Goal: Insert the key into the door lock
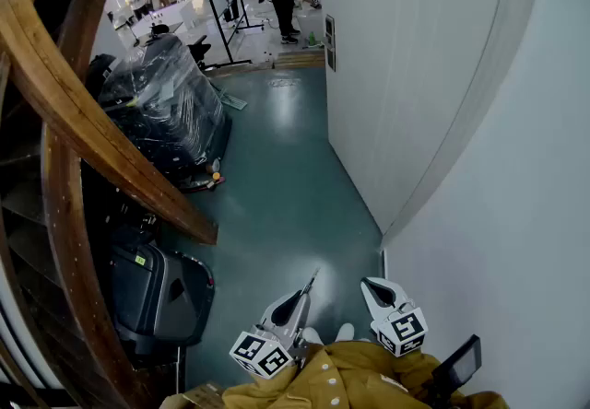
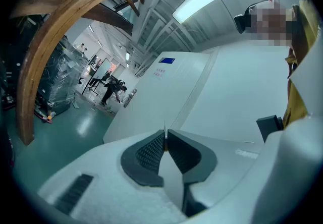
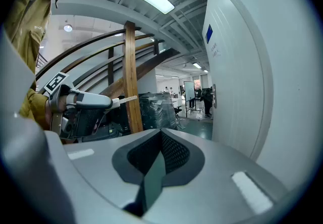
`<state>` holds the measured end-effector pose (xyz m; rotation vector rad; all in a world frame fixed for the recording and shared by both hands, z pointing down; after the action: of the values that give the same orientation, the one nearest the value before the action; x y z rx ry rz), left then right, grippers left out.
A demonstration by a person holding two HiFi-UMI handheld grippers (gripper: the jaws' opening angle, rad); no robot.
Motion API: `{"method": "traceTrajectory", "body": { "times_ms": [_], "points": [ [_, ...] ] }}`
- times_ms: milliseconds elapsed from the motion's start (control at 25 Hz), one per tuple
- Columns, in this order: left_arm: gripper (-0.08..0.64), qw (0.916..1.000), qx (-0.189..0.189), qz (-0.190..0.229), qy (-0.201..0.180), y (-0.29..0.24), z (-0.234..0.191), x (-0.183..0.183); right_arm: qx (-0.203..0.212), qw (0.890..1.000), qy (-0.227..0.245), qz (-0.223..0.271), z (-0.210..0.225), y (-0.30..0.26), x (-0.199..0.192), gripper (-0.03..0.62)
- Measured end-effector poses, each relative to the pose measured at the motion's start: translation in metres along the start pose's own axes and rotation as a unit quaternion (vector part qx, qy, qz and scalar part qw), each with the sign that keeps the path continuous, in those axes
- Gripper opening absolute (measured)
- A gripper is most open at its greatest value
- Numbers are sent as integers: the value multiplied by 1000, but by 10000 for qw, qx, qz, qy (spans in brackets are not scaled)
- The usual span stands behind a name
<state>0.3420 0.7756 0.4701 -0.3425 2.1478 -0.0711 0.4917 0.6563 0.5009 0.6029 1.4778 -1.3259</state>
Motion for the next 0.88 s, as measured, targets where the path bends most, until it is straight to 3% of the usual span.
{"method": "traceTrajectory", "body": {
  "times_ms": [880],
  "points": [
    [23, 9996, 3, 59, 262, 25, -19, 3, 184, 9996, -94, 204, -22, -16, 11, 6]
  ]
}}
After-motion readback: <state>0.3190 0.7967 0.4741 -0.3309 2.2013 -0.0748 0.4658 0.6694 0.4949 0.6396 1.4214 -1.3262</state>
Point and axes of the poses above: the fingertips, and each gripper's own axes: y backward along the fingers, z to its right, x out of its top, the point moved 5 cm from there along y, backward along the fingers, and after that the axes turned 9 degrees about -z, right-handed, at the moved point
